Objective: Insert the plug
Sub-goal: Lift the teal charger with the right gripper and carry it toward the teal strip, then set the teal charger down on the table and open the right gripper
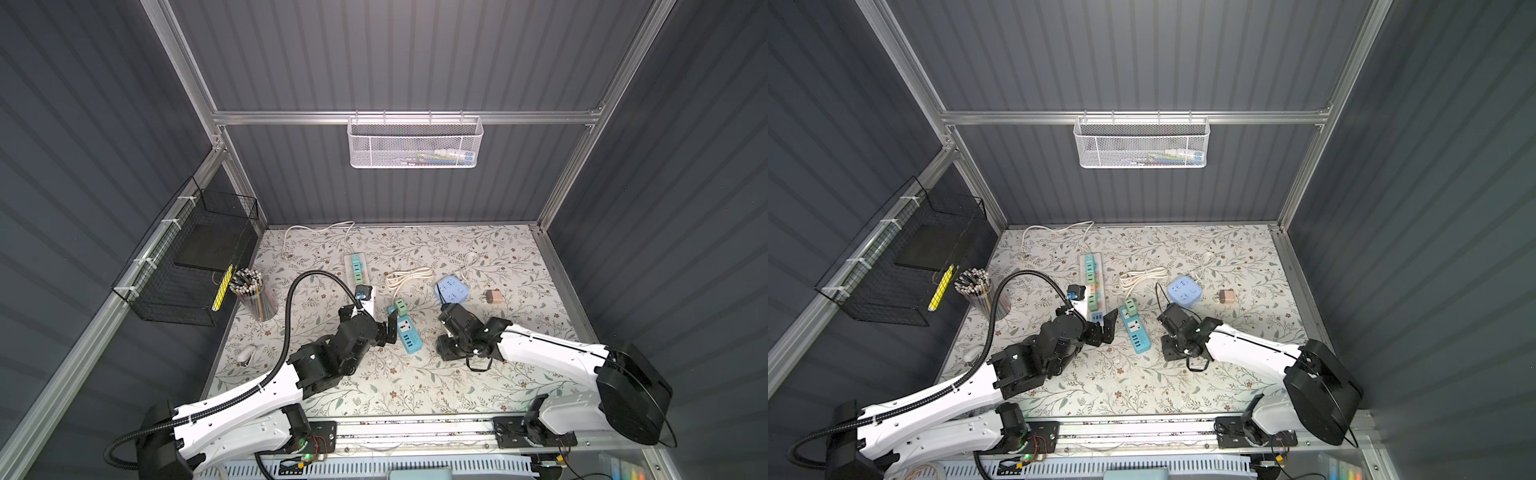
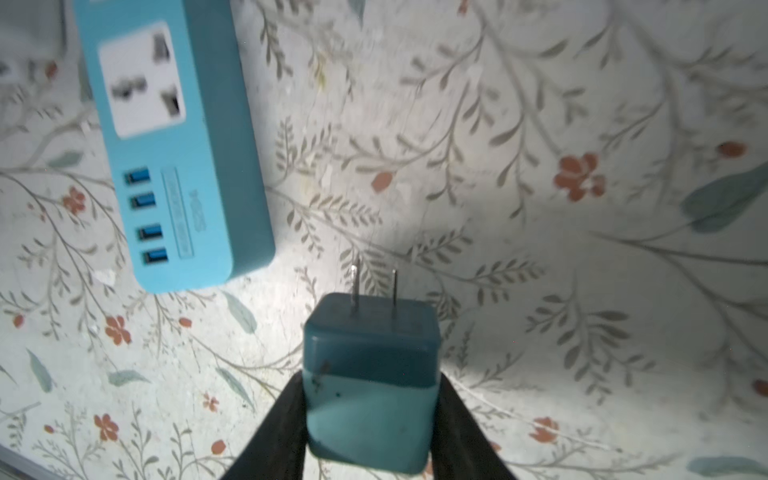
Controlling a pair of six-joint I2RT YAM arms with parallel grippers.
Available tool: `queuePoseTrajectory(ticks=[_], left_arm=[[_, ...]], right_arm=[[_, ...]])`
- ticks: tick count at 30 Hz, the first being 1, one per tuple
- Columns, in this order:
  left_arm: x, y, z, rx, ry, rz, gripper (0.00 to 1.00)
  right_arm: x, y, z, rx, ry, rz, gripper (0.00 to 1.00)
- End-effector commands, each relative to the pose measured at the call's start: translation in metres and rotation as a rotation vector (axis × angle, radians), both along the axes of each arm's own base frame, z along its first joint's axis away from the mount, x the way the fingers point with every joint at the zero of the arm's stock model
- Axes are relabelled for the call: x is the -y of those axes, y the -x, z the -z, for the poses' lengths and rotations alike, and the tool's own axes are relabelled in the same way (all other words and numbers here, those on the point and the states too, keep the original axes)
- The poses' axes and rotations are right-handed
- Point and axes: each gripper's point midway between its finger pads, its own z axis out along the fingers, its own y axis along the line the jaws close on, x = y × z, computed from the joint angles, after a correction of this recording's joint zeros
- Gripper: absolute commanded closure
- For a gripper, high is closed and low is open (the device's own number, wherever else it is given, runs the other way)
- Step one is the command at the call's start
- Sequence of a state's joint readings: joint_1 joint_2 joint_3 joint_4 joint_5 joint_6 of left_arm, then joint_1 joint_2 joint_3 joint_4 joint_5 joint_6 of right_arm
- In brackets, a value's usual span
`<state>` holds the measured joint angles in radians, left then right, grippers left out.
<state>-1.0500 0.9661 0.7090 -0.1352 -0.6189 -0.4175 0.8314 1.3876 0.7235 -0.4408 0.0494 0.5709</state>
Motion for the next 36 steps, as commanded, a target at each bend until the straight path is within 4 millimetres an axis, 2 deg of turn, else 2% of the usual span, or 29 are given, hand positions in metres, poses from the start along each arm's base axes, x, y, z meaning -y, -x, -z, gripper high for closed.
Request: queuePoseTrajectory(ticks=[1,6,11,16,24,30,36], left_arm=[[0.008,-0.005,-0.011,0.008,-0.005,0.017,0.0],[0.012,-0.006,-0.005,-0.008,0.004,0.012,0.0],[0.018,-0.006,-0.003,-0.021,0.011,0.03,0.0],[0.018,-0.006,-0.002,-0.035,0.004,0.028,0.0],[0.025,-0.007,-0.002,-0.034,-0.009,0.05,0.0],[0.037,-0.012,-0.016,-0.014,-0.033,0.083,0.0],[0.051,-0.015,-0.012,-0.026,-0.035,0.11,0.0]], right_arm=[[0.009,0.008,0.019,-0.03,0.059,0.018,0.57],[0.004,0.009,0.025,-0.035,0.067,0.015,0.53],[0.006,0.012,0.027,-0.044,0.058,0.041,0.34],[0.017,0.016,0.027,-0.045,0.063,0.099,0.25],[0.045,0.015,0.023,0.011,0.137,0.164,0.22],[0.059,0.008,0.019,0.012,0.116,0.209,0.22],[0.076,0.001,0.016,0.007,0.084,0.264,0.2]])
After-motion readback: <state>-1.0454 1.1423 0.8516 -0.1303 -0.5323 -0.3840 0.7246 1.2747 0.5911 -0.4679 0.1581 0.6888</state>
